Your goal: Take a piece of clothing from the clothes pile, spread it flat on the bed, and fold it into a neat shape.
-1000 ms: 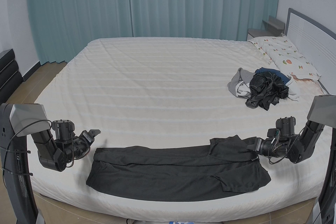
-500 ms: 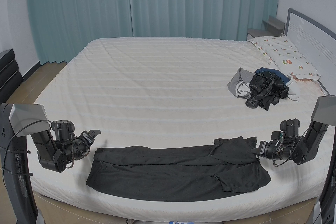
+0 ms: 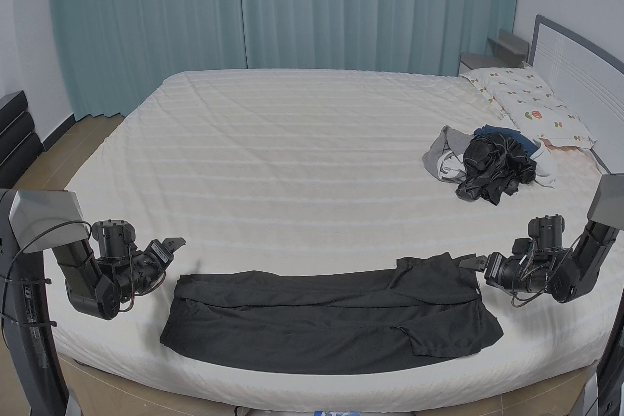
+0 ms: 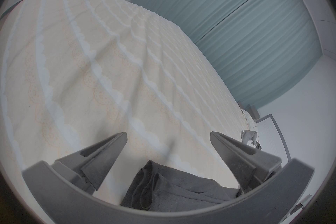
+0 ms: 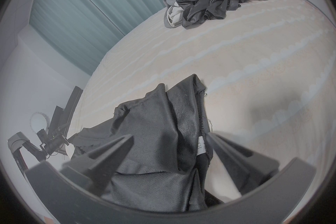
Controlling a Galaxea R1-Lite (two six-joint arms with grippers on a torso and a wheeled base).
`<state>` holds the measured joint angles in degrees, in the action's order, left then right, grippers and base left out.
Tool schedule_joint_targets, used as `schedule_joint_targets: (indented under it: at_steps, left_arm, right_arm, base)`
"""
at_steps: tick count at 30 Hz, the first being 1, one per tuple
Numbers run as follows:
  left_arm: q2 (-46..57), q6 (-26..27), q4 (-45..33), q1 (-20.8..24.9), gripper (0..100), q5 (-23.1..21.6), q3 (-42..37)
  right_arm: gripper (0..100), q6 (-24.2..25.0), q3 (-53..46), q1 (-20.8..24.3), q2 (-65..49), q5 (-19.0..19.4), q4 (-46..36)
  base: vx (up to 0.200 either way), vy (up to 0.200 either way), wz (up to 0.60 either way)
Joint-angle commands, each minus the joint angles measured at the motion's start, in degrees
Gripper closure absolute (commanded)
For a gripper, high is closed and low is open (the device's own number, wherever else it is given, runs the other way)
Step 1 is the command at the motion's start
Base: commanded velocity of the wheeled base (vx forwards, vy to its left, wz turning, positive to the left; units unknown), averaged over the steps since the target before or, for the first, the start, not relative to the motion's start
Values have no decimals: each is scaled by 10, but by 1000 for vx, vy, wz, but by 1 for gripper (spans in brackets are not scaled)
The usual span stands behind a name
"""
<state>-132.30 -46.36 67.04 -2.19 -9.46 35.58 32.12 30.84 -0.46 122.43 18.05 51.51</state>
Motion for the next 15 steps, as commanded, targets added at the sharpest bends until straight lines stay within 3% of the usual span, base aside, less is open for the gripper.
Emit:
schedule_joint_targets:
  at_steps: [1,11,15]
  left_arm:
    - [31,6,-1,4,0,1,-11]
    - [34,9,-1,29,0,1,-32]
    - [37,40,-5,31,0,2,-45]
  right_arm:
    - [0,43,-25,18,-54,-1,0]
    - [0,106,-28,39,-46,1,8]
    - [0,116,-33,46,-35,0,8]
  base:
    - [0,0,0]
    - [0,0,0]
    - [-150,0,0]
